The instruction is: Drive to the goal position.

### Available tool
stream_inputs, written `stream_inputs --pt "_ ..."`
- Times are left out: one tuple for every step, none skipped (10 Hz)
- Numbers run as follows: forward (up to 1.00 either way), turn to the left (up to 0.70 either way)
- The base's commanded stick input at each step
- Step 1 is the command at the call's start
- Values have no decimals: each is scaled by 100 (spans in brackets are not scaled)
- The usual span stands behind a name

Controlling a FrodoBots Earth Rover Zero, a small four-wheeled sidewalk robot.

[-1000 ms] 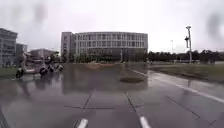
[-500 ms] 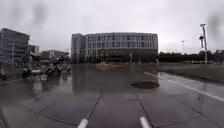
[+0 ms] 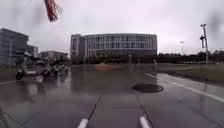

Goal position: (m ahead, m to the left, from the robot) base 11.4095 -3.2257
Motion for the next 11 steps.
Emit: stream_inputs --pt "100 2" --pt "100 2" --pt "100 2" --pt "100 2" --pt "100 2" --pt "100 -1" --pt "100 -37" --pt "100 -40" --pt "100 -40" --pt "100 -23" --pt "100 0"
